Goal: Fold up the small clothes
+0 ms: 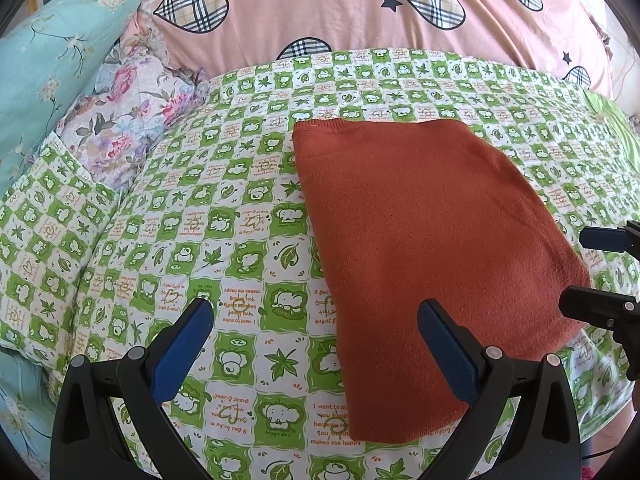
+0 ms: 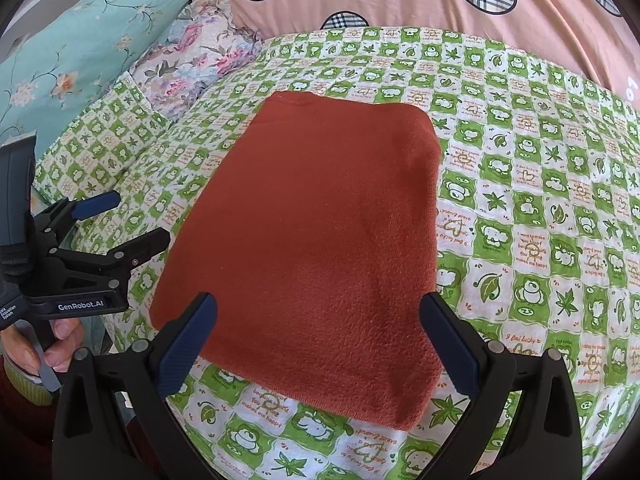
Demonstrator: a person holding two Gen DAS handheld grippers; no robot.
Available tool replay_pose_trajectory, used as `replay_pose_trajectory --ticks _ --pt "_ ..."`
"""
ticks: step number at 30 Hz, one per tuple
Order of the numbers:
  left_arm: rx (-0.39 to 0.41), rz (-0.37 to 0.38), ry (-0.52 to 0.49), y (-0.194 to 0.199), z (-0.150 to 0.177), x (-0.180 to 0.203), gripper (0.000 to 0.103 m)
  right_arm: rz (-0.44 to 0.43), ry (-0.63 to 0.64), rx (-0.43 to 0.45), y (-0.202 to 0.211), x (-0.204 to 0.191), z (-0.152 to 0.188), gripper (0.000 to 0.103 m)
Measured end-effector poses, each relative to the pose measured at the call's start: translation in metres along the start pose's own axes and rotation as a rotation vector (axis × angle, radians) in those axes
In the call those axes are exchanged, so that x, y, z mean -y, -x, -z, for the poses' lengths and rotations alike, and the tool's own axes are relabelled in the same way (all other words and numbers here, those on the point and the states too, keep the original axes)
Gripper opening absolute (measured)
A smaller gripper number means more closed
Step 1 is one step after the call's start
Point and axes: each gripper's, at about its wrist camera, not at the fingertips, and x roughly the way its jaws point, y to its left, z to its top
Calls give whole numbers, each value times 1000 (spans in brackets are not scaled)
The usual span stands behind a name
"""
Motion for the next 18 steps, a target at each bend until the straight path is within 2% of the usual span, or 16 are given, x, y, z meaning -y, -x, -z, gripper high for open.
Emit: replay_pose_trajectory --ticks 18 --pt "9 -7 -8 -2 -4 3 102 12 2 2 2 7 -6 101"
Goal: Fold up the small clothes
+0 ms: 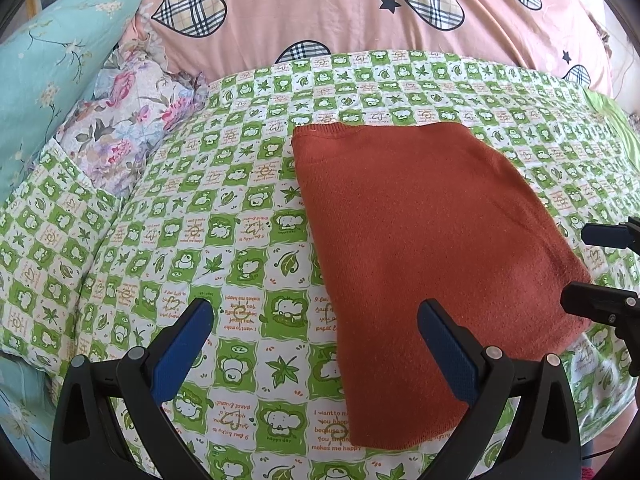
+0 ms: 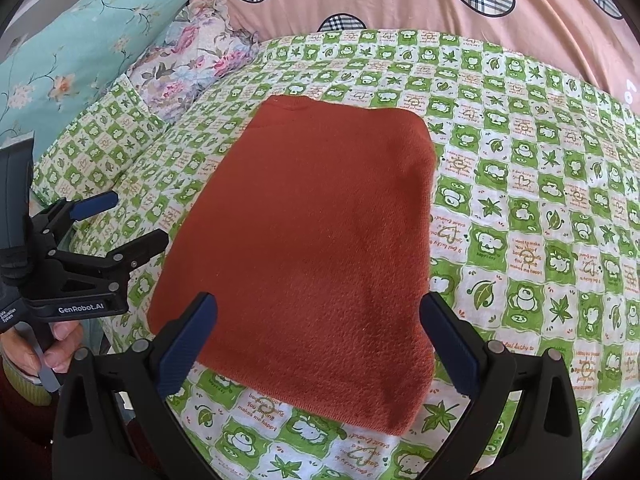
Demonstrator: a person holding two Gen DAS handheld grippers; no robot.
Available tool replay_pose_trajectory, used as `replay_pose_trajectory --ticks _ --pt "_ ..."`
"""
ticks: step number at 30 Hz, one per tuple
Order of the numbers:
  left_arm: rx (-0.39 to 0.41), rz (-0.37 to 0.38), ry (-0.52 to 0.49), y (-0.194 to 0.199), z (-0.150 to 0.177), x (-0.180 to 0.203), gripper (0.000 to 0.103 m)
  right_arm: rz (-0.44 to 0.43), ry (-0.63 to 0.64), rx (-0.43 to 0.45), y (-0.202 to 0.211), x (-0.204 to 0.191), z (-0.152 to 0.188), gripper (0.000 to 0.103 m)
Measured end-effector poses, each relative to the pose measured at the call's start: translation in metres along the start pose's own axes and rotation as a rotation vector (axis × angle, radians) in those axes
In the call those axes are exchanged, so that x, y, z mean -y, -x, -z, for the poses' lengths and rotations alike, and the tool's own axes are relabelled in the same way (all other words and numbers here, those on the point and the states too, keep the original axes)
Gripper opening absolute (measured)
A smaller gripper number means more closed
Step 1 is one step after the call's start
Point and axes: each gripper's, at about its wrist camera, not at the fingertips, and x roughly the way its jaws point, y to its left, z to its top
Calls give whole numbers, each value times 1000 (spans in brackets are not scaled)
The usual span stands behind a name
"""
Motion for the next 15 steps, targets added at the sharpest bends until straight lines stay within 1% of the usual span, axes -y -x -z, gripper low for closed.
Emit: replay_pose_trajectory --ticks 5,12,15 --pt "-1 2 0 1 0 1 102 7 -2 0 1 -5 0 101" --pt "-4 9 0 -2 -3 1 102 11 -2 0 0 -1 -3 101" --pt "-5 13 -1 -5 -6 1 102 32 -14 11 1 4 -7 101"
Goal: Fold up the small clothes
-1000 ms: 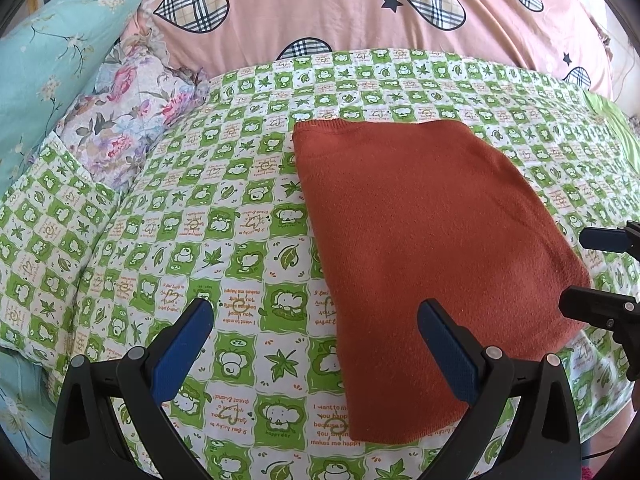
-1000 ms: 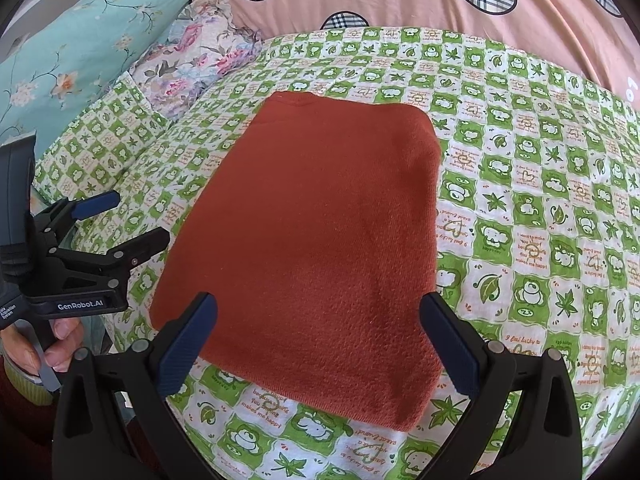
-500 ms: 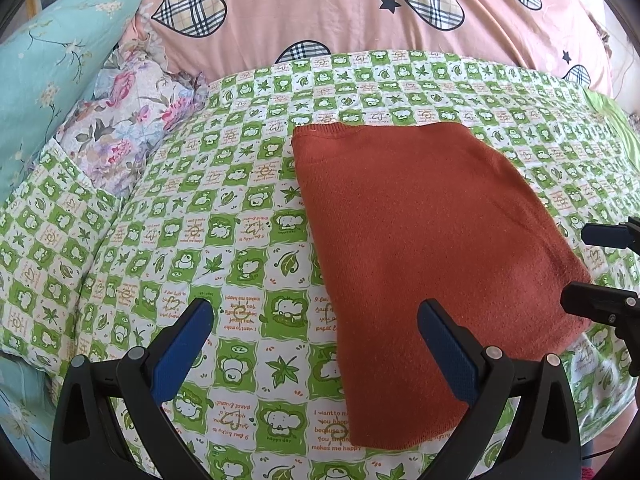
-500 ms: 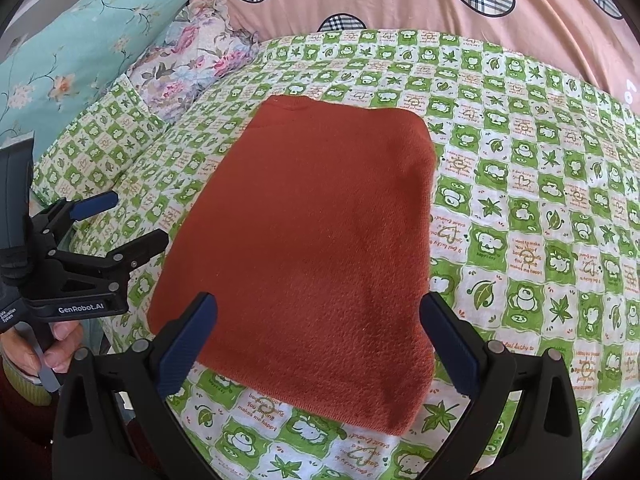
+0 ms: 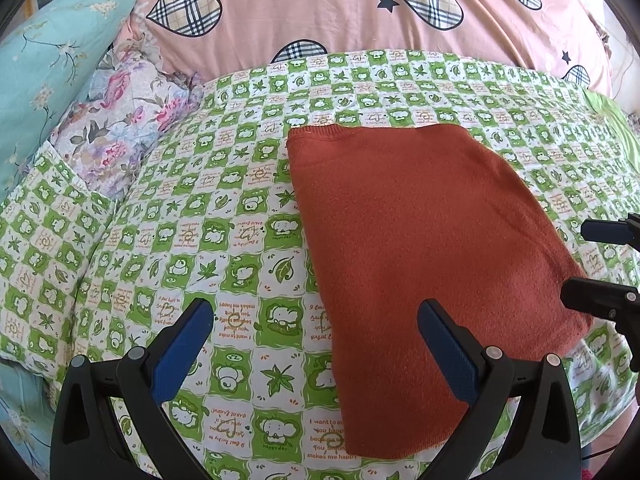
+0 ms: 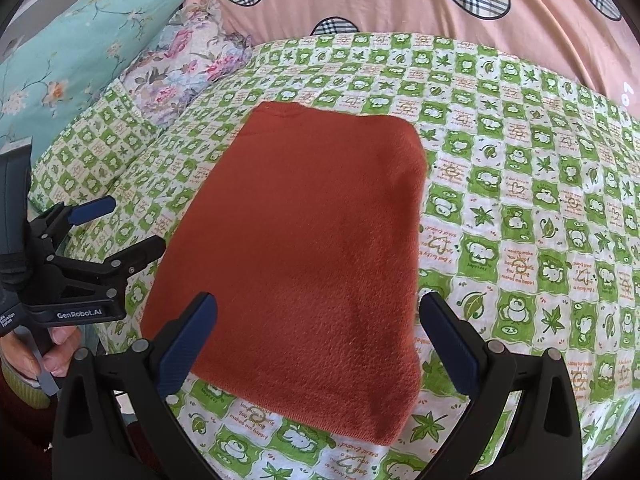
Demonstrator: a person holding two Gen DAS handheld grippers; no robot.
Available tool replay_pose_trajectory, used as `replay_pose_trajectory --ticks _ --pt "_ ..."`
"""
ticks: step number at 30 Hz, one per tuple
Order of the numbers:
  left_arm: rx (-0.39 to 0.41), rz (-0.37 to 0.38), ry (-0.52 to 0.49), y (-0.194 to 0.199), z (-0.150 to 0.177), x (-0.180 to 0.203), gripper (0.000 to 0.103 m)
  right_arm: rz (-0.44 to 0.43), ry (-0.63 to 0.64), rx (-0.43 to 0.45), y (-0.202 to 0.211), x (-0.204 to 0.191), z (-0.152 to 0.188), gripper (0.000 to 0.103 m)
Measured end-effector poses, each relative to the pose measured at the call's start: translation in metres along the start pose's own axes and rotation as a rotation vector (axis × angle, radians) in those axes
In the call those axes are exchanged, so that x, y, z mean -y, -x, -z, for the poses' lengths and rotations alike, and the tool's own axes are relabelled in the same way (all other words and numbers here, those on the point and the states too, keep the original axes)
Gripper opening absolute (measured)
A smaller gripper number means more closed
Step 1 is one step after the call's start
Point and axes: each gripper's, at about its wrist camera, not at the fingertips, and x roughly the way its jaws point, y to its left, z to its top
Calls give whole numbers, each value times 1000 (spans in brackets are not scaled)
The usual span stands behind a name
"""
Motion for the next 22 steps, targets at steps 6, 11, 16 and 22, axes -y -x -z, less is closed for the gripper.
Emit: replay_pose_trajectory --ticks 6,11,16,22 --pt "13 0 10 -4 -6 -2 102 45 -8 1 -3 1 -7 101" --pt "3 7 22 -7 -10 -3 102 43 -8 4 -3 -2 -8 101" --pt "-1 8 30 -8 -13 -4 102 48 -18 6 -3 3 -10 101" --pt "-12 4 43 -12 -16 -5 102 54 -37 3 -5 4 -9 101"
